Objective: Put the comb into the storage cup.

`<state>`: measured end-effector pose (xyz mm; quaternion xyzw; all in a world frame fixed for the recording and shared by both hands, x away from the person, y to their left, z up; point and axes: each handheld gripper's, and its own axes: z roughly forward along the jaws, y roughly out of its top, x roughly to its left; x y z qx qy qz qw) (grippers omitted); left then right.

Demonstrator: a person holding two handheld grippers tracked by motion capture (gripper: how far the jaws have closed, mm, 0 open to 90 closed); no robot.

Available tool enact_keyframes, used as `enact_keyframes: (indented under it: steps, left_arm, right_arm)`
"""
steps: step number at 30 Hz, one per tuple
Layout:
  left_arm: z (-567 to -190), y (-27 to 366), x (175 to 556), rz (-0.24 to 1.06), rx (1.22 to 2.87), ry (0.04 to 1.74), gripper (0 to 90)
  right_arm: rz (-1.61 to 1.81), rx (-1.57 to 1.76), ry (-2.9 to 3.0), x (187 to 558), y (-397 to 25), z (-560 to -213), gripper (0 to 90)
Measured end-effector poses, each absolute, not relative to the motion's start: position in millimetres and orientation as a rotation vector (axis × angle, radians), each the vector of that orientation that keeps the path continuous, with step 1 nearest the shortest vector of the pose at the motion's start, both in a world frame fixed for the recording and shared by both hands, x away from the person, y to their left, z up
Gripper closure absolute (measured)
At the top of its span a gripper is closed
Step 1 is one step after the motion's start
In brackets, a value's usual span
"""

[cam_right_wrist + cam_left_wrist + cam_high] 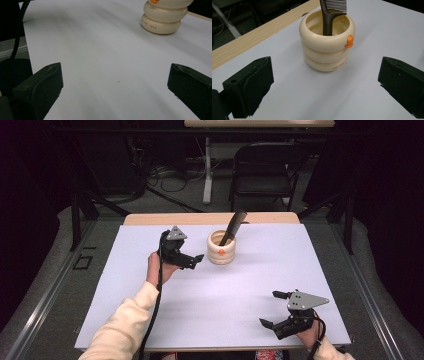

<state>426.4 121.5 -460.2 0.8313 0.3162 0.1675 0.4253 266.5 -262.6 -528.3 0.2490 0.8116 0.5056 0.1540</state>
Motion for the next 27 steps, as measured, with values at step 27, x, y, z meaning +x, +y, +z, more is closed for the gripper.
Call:
enact_keyframes:
  steps: [27]
  left_arm:
    - [-473.0, 150.5, 373.5, 0.432, 2.057, 0.823, 0.1]
  right_arm:
    - [1.434, 0.712, 2.345, 267.1, -260.0, -529.4, 0.0]
